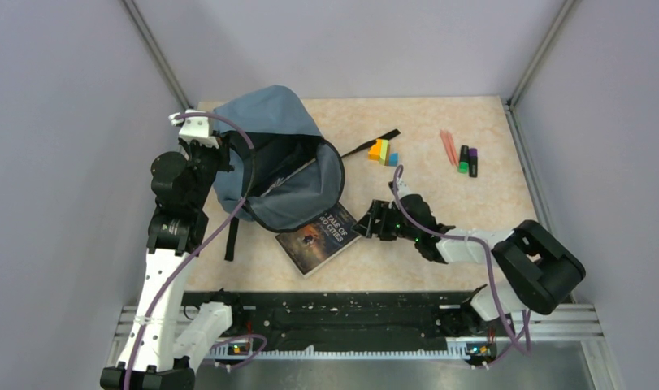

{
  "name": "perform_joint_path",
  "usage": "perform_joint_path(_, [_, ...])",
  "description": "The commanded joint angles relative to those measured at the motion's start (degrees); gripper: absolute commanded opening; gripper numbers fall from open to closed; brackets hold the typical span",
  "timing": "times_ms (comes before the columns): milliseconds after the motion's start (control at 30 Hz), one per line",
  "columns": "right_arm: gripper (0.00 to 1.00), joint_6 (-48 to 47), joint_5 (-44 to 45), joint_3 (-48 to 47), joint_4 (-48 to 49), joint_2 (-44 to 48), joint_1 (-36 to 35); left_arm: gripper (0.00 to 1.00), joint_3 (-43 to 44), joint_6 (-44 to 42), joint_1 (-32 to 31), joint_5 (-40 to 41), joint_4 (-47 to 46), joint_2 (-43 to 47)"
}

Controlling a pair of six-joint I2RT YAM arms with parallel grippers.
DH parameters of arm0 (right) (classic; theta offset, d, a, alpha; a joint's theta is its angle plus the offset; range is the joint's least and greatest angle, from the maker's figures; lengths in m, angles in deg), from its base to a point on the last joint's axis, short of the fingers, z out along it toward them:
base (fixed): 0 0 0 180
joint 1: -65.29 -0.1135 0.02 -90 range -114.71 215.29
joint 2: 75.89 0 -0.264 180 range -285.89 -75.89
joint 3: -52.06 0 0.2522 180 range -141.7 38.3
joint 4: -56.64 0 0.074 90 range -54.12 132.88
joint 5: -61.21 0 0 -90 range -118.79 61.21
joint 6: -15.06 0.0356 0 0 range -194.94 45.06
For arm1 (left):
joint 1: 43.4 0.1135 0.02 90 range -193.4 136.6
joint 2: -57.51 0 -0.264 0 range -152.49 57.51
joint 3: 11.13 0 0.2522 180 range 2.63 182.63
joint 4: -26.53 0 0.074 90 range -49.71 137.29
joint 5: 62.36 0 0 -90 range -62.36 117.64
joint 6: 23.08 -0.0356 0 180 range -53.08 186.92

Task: Pack the student bag
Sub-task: Pick up the book from the center of the board.

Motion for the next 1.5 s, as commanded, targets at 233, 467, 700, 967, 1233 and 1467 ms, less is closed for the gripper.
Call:
perform_joint_path(233, [0.66, 3.89, 1.82, 1.36, 6.49, -2.72, -2.45, 0.0, 0.32, 0.21, 0.29, 0.69, -3.59, 0.15])
perform_joint_path(467, [0.66, 5.72, 2.24, 2.25, 9.67, -4.67, -3.12, 0.0, 0.37, 0.38, 0.29, 0.38, -3.56, 0.49])
perform_joint_path(700, [0.62, 11.32, 0.53, 3.5, 19.52, -8.59, -3.33, 0.0, 0.28, 0.22, 0.29, 0.51, -3.59, 0.59])
perform_joint_path(967, [0.54, 13.97, 4.7, 4.89, 23.79, -8.7, -3.34, 0.0, 0.32, 0.2, 0.29, 0.25, -3.65, 0.99])
perform_joint_path(1233, [0.39, 16.07, 6.49, 6.29, 29.2, -9.39, -3.33, 0.0, 0.32, 0.1, 0.29, -0.19, -3.6, 1.03])
perform_joint_path(1467, [0.18, 15.95, 8.07, 7.16, 31.16, -6.0, -3.33, 0.0, 0.32, 0.02, 0.29, -0.17, -3.61, 1.34])
